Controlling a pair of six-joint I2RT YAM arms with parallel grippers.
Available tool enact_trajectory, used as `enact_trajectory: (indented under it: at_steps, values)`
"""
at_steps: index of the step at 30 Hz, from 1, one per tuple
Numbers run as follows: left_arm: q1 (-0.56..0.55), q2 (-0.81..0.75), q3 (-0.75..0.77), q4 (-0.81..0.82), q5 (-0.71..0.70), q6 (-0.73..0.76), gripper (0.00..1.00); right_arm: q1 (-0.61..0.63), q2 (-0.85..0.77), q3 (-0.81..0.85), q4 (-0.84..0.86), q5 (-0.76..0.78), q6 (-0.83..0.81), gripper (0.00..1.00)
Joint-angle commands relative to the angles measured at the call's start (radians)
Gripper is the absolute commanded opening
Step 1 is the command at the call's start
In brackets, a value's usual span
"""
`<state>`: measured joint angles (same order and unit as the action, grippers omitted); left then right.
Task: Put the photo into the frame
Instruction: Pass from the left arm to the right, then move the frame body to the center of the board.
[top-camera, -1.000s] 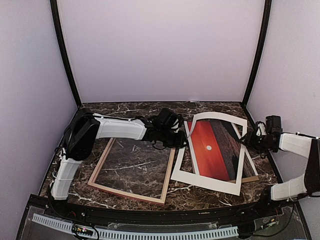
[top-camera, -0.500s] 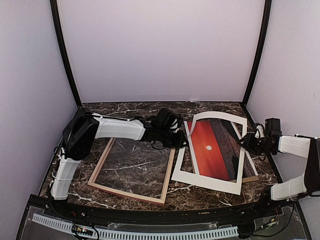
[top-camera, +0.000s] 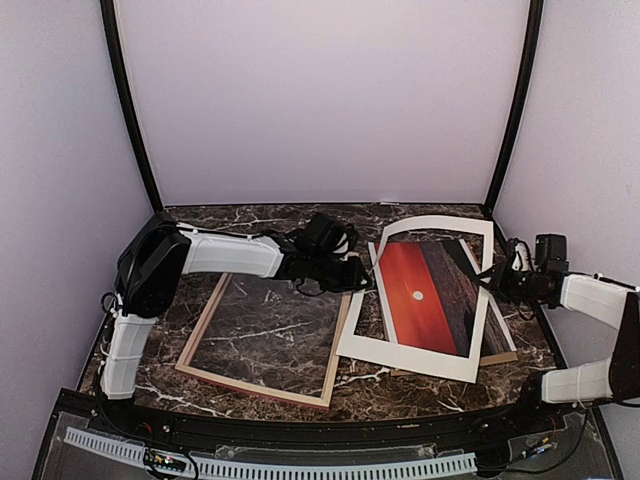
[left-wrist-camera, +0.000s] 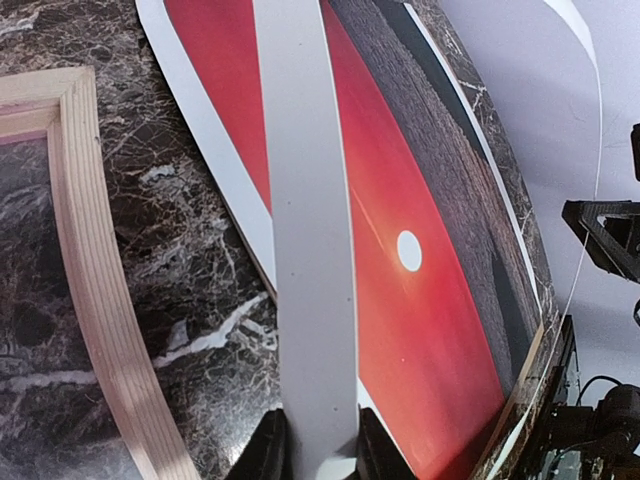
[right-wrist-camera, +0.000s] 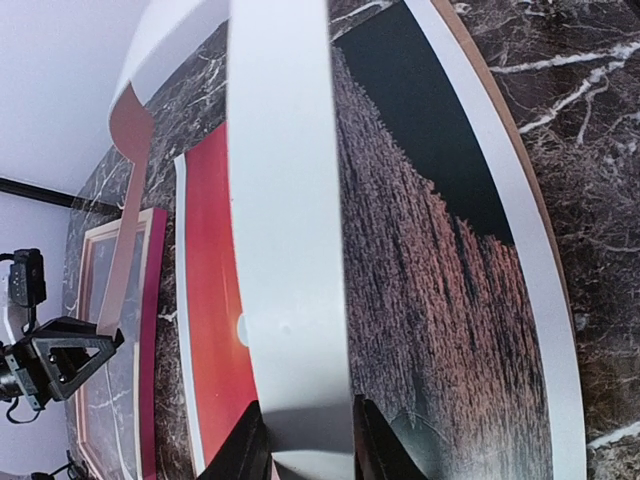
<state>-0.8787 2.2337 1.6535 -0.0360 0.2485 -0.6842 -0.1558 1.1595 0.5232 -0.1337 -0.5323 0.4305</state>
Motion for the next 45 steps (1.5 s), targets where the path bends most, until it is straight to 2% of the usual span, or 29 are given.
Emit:
enact_trajectory:
  at_steps: [1, 12, 17, 20, 25, 27, 30, 36, 39, 41, 45]
  values:
    - [0.006, -0.074, -0.014, 0.016, -0.015, 0.004, 0.23, -0.004, -0.024, 0.009, 0.028, -0.092, 0.015, 0.27]
    - [0.008, -0.081, -0.015, -0.011, -0.054, 0.019, 0.24, -0.004, -0.046, 0.012, 0.026, -0.146, 0.025, 0.14]
    - [0.008, -0.087, -0.015, -0.022, -0.073, 0.032, 0.30, -0.004, -0.056, 0.036, 0.006, -0.152, 0.022, 0.06]
    - [0.008, -0.091, -0.015, -0.028, -0.083, 0.042, 0.36, -0.004, -0.063, 0.050, 0.003, -0.170, 0.031, 0.00]
    - [0.010, -0.108, -0.014, -0.040, -0.098, 0.079, 0.48, -0.002, -0.073, 0.086, -0.027, -0.198, 0.038, 0.00]
    - [0.011, -0.125, -0.020, -0.045, -0.107, 0.101, 0.58, -0.002, -0.079, 0.103, -0.042, -0.207, 0.037, 0.00]
    - [0.022, -0.161, -0.040, -0.051, -0.119, 0.134, 0.66, -0.001, -0.086, 0.130, -0.060, -0.224, 0.044, 0.00]
    - [0.085, -0.270, -0.090, -0.158, -0.137, 0.226, 0.77, 0.016, -0.107, 0.203, -0.082, -0.261, 0.090, 0.00]
    - [0.127, -0.330, -0.144, -0.228, -0.221, 0.268, 0.81, 0.035, -0.117, 0.240, -0.091, -0.264, 0.112, 0.00]
    - [0.172, -0.381, -0.205, -0.251, -0.273, 0.282, 0.83, 0.048, -0.121, 0.264, -0.088, -0.272, 0.129, 0.00]
    - [0.297, -0.472, -0.340, -0.275, -0.287, 0.288, 0.85, 0.078, -0.119, 0.310, -0.067, -0.293, 0.166, 0.00]
